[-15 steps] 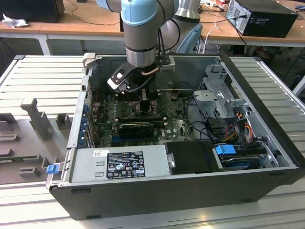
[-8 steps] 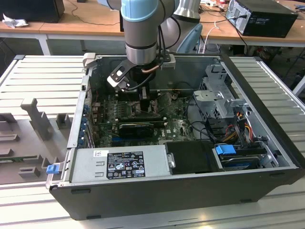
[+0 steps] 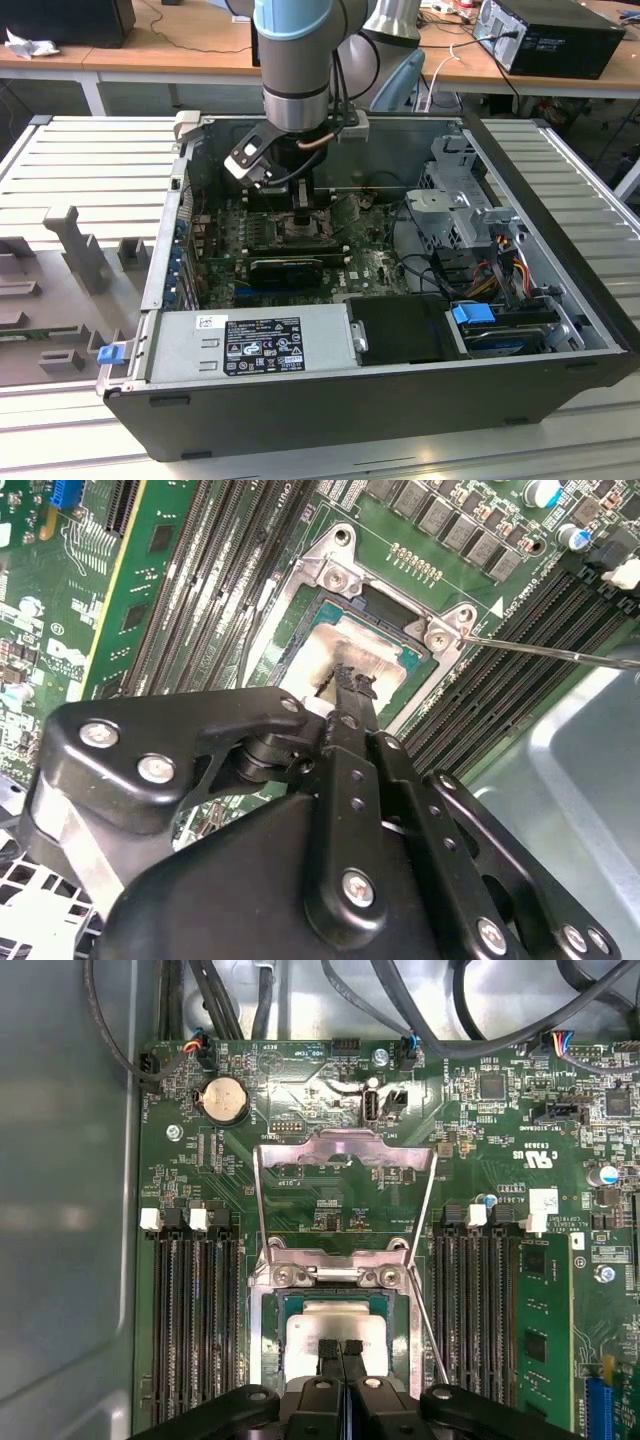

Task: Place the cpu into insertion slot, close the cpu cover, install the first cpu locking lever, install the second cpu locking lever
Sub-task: 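Place the cpu into insertion slot, then close the cpu cover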

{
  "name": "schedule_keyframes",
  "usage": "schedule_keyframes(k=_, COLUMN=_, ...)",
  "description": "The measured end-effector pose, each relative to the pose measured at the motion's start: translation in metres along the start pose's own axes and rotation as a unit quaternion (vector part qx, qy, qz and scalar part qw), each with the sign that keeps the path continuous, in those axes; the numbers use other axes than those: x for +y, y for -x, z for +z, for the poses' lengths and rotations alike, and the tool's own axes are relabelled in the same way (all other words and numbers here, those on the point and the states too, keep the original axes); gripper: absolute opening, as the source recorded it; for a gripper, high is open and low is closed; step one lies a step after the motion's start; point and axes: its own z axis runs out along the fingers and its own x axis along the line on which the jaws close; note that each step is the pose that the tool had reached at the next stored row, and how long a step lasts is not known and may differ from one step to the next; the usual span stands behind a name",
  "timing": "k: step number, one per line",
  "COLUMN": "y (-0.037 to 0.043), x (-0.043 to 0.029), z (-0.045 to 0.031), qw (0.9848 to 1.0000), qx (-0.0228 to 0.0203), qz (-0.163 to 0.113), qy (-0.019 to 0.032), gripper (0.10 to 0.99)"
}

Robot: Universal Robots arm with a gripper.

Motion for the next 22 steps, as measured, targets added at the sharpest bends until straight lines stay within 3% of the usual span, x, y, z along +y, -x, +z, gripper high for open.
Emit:
schedule_keyframes(k=7, y=-0.0001, x=0.0004, z=-0.0042, qw=1.0000, qx=-0.0004, qz=0.000, qy=0.0000, gripper=0.106)
schedule_keyframes(k=11, y=0.0000, x=0.0102, z=-0.0037, qw=1.0000, qx=-0.0005, qz=0.000, qy=-0.0043, gripper=0.106)
schedule_keyframes(k=14, y=-0.0001, x=0.0106, z=-0.0083, qw=1.0000, qx=-0.0005, qz=0.000, qy=-0.0043, gripper=0.106)
schedule_keyframes(k=19, y=-0.0003, x=0.0125, z=-0.0321, qw=1.0000, qx=-0.0004, qz=0.000, qy=-0.0057, gripper=0.106)
schedule_keyframes(k=21, y=-0.0004, x=0.0145, z=-0.0321, qw=1.0000, qx=-0.0003, qz=0.000, qy=-0.0071, gripper=0.106)
schedule_keyframes(k=22, y=-0.0004, x=0.0204, z=-0.0318, qw=1.0000, qx=-0.0005, qz=0.000, qy=-0.0095, gripper=0.106)
